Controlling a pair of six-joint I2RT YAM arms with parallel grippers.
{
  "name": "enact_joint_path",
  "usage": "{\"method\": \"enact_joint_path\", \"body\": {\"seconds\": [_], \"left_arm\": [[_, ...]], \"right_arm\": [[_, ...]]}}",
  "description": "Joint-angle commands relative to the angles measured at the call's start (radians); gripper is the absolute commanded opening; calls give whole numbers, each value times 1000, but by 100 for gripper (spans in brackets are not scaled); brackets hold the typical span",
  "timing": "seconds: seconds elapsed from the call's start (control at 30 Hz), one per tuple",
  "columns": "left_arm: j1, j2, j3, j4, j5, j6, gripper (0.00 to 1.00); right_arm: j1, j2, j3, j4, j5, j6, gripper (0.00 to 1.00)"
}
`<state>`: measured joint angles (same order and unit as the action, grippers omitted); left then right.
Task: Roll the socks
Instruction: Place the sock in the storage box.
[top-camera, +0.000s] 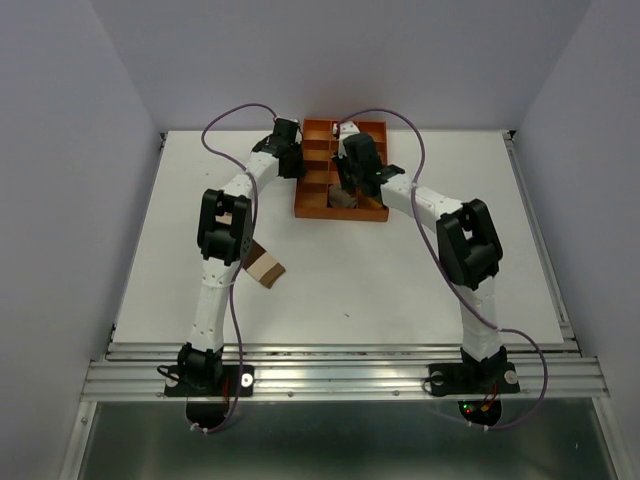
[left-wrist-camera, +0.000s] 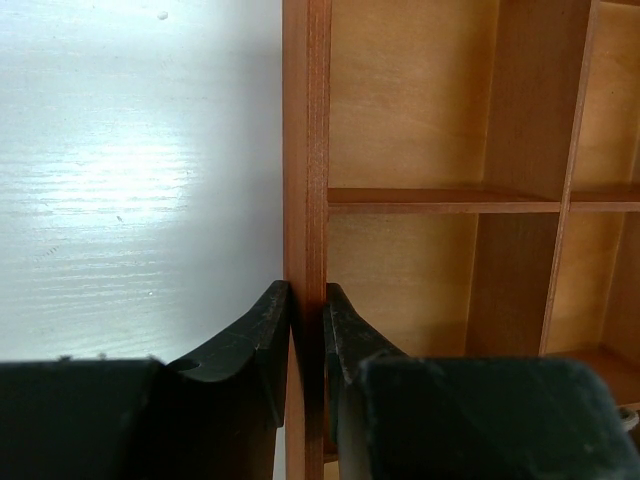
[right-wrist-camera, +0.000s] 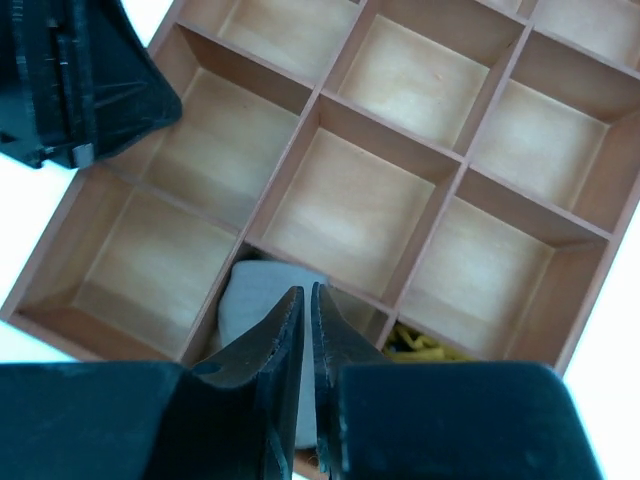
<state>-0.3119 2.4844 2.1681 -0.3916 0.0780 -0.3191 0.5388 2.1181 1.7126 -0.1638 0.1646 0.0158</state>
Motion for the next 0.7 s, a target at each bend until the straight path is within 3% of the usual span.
{"method": "enact_joint_path", "body": {"seconds": [0.0, 0.37, 0.67], "left_arm": [[14, -35, -31, 10, 45, -41, 0], [14, -32, -33, 11, 48, -34, 0], [14, -27, -31, 11, 52, -31, 0]], "right_arm": [[9, 49, 58, 47, 32, -2, 12], [9, 92, 24, 110, 35, -65, 11], [9, 103, -24, 124, -144, -83, 9]]}}
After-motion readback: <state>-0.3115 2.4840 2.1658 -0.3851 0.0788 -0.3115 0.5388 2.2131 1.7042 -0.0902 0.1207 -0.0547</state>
